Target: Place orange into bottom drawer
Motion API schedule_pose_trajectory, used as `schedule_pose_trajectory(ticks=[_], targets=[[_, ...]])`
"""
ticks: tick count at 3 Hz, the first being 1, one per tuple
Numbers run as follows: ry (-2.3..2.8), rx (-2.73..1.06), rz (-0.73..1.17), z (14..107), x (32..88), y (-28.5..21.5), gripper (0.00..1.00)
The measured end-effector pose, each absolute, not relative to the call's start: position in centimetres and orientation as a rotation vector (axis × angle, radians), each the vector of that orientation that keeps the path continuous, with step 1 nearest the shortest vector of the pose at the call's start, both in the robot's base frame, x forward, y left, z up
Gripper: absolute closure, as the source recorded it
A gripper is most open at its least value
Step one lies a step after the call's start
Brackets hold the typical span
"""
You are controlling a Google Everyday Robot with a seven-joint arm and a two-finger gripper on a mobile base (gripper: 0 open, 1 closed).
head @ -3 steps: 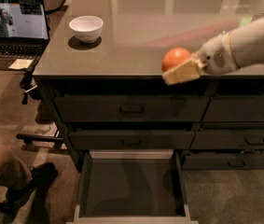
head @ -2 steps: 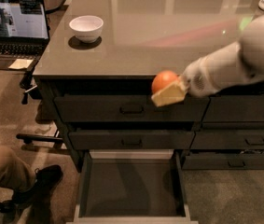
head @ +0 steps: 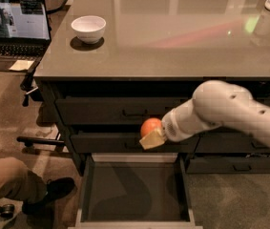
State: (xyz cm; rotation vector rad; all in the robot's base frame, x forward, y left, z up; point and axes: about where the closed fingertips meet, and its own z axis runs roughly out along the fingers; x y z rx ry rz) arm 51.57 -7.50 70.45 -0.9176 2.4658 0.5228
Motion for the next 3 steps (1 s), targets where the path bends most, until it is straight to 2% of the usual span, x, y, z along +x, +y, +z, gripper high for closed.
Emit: schedule_pose_trajectory(ticks=[1, 2, 3], targets=[[2.537, -0.858, 0.5, 64.0, 50.1, -5.7, 1.0], [2.537, -0.86, 0.499, 63.9, 50.0, -5.7, 1.0], [2.55, -0.909, 0.517, 59.7, 49.6, -4.1, 1.0]])
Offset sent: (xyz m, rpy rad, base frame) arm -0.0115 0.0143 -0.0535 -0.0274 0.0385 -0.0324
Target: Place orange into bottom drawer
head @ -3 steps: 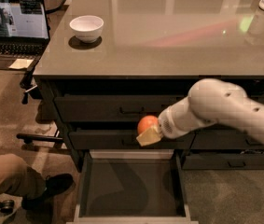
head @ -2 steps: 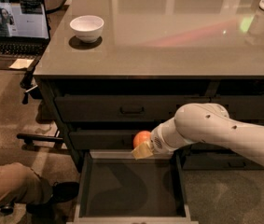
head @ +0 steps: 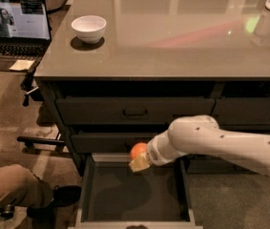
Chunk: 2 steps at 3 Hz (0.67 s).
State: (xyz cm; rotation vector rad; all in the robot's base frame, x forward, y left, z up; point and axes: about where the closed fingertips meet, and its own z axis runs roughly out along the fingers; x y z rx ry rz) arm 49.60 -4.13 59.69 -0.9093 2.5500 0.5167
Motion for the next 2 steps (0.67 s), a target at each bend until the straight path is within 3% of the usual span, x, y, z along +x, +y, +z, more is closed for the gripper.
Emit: schedule_pose_trajectory(ticks=[2], targets=[[2.617, -0.94, 0.6, 44.9, 47.0, -0.4, 1.0]])
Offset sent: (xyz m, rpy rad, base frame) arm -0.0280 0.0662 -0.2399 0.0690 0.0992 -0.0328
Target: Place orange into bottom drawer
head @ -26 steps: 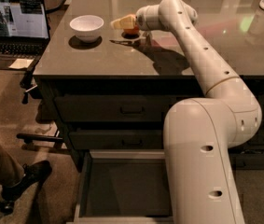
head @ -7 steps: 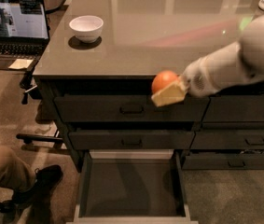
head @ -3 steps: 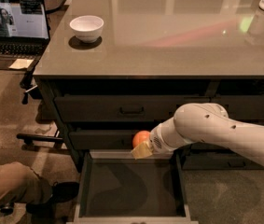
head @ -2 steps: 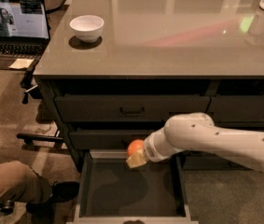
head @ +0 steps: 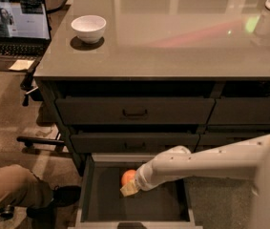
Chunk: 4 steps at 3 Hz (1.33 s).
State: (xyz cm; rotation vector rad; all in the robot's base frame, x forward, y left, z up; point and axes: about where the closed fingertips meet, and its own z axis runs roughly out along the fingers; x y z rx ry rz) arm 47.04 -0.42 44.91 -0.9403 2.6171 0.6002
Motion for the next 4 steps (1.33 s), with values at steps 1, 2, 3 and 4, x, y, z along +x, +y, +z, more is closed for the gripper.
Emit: schedule_pose_trajectory(ticks=[1, 2, 3, 4], targets=[[2.569, -0.936, 0.667, 39.1, 48.0, 2.6, 1.0], [2.492, -0.981, 0.723, 34.8, 49.7, 6.6, 1.0], [2.455, -1.054, 0.765, 31.0, 50.2, 10.1, 1.0], [2.455, -1.054, 0.765, 31.0, 50.2, 10.1, 1.0]])
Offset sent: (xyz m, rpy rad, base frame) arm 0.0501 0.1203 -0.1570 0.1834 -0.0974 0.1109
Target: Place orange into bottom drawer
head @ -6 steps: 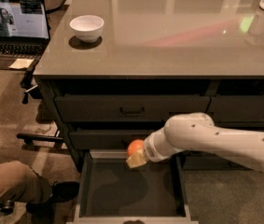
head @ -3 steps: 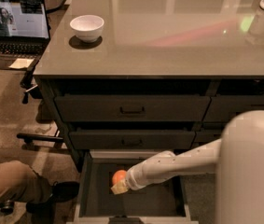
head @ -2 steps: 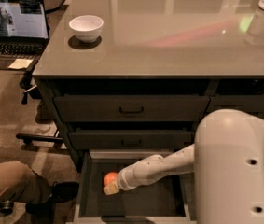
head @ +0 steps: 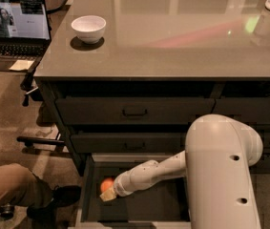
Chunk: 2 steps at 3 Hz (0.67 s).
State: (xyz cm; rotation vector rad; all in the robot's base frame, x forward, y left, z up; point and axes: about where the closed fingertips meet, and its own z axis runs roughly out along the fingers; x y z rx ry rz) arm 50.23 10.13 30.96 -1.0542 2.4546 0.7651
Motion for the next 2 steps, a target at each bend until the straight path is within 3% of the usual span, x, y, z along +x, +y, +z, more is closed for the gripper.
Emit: schedule_pose_trajectory(ticks=[2], targets=[[2.379, -1.145, 0.653, 26.0, 52.7, 7.5, 1.0]])
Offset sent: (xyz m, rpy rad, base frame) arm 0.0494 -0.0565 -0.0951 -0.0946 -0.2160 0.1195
